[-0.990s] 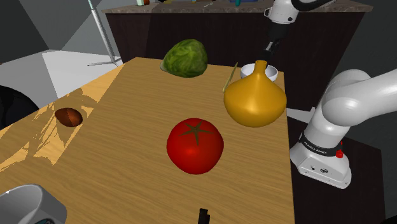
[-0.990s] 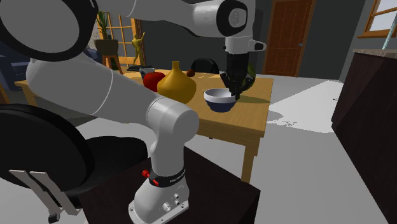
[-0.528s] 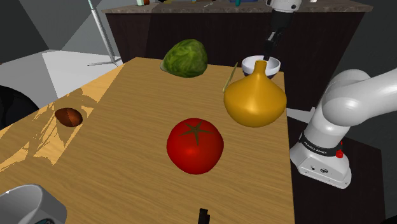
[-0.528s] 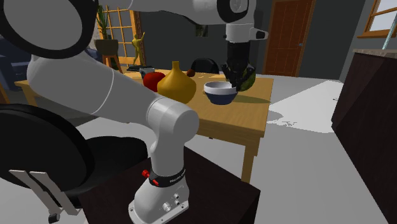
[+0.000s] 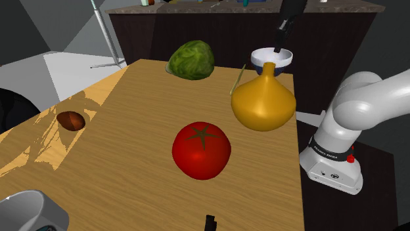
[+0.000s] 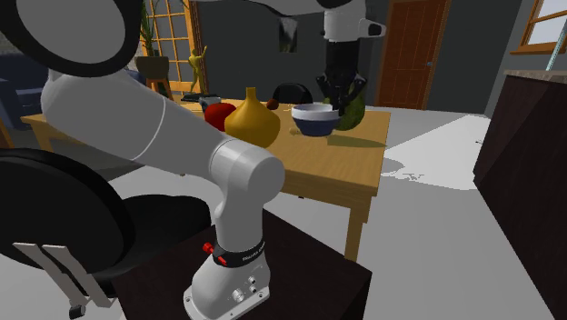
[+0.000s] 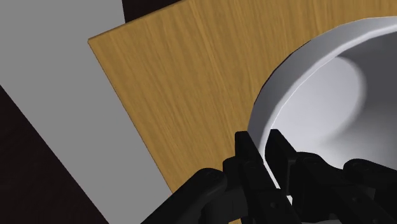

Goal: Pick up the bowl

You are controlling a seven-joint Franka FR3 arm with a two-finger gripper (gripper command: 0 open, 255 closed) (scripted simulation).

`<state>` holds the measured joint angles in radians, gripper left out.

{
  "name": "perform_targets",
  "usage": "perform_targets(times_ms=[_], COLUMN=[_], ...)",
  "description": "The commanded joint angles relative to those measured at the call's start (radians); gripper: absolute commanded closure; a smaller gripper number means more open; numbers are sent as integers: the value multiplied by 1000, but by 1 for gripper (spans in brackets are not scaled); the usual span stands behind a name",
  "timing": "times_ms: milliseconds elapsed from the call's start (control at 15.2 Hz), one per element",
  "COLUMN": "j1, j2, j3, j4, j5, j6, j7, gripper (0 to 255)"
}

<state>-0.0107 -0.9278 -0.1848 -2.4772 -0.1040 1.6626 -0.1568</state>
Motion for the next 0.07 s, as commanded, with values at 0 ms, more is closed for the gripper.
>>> perform_targets(times_ms=[0], j1=[0], j2=[0], j3=[1], j4=[9], j5=[1], j6=[-9], j7=[0], gripper=[255])
